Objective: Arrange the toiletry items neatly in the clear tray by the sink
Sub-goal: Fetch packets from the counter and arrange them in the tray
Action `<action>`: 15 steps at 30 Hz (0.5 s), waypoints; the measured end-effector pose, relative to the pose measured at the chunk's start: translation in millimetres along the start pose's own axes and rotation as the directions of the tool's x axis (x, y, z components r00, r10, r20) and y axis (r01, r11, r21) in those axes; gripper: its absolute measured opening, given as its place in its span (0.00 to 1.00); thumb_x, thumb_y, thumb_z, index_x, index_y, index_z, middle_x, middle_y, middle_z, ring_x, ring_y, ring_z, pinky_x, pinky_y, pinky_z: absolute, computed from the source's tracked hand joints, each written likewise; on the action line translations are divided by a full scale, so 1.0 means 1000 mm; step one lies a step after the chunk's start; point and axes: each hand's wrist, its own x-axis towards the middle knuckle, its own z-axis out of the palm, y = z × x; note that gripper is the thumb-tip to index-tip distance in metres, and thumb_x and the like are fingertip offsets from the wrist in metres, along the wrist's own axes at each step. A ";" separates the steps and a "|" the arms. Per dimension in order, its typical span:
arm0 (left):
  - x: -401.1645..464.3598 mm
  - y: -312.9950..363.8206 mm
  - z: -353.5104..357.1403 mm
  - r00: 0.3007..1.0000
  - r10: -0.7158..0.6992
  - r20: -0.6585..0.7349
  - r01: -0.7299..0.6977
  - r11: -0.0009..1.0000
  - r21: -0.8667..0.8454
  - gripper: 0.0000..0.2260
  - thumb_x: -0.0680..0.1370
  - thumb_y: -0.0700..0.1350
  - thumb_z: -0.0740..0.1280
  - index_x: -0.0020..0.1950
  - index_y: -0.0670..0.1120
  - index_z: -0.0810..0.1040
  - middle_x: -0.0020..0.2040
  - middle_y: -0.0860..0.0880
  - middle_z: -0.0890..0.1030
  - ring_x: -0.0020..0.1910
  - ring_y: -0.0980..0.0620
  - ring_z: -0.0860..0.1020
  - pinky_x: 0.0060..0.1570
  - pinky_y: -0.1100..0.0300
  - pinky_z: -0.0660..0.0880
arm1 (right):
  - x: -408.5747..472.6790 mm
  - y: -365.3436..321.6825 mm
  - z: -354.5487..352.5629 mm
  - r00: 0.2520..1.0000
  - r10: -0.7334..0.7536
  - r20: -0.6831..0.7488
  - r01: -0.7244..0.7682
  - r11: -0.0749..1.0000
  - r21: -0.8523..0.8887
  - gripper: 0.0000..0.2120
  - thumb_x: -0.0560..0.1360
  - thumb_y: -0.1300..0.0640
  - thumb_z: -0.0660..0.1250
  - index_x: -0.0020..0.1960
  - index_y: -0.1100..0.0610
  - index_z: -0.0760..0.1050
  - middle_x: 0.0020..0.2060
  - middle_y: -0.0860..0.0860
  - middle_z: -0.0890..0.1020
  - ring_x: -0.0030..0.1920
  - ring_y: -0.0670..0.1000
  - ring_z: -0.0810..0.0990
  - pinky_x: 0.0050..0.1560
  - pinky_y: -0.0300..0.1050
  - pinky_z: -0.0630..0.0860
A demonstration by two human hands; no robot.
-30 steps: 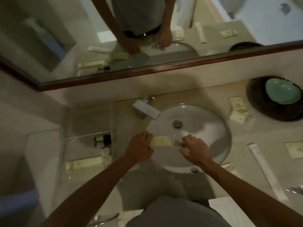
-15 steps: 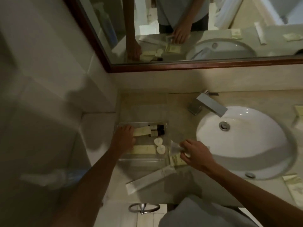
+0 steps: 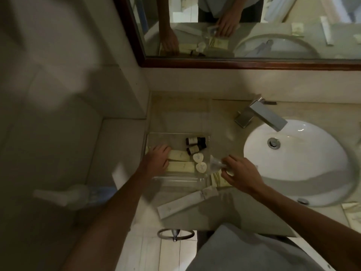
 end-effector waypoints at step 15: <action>-0.002 0.012 0.017 0.978 -0.165 -0.125 0.143 0.975 -0.170 0.22 0.73 0.53 0.61 0.65 0.46 0.71 0.64 0.43 0.72 0.61 0.43 0.71 0.63 0.46 0.67 | 0.017 -0.014 -0.002 1.000 0.002 -0.016 -0.002 1.000 -0.008 0.11 0.75 0.50 0.69 0.55 0.53 0.77 0.45 0.49 0.80 0.41 0.46 0.75 0.42 0.41 0.75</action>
